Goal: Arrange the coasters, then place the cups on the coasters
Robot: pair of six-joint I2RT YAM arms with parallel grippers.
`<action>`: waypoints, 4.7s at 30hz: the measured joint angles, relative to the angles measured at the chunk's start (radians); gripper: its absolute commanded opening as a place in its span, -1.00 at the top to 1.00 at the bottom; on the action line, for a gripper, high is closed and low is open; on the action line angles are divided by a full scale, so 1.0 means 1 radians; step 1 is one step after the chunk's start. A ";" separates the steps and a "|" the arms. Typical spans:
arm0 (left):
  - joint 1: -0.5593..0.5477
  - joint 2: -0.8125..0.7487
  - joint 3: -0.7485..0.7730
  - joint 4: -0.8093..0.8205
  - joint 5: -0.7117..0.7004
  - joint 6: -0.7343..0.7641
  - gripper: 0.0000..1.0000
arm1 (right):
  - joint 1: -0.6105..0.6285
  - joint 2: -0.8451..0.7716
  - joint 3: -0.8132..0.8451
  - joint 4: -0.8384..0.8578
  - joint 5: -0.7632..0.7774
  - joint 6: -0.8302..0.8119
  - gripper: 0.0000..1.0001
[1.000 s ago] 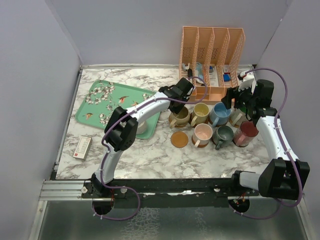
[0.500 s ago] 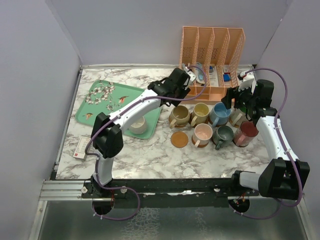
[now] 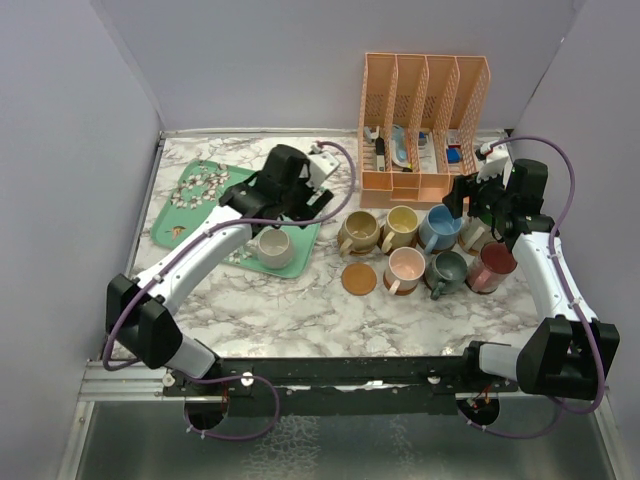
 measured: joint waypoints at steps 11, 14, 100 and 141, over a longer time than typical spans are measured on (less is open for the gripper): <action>0.272 -0.111 -0.267 -0.058 0.195 0.193 -0.98 | 0.000 0.000 0.000 0.000 -0.003 -0.003 -0.46; 0.317 -0.109 -0.286 -0.064 0.239 0.253 -0.98 | 0.000 0.000 0.000 0.000 -0.003 -0.003 -0.46; -0.024 0.134 -0.051 -0.254 0.261 -0.001 1.00 | 0.000 0.002 -0.008 0.001 -0.026 -0.010 -0.46; -0.360 0.383 0.150 -0.217 -0.156 -0.652 1.00 | -0.042 0.025 -0.024 0.002 -0.025 -0.024 -0.47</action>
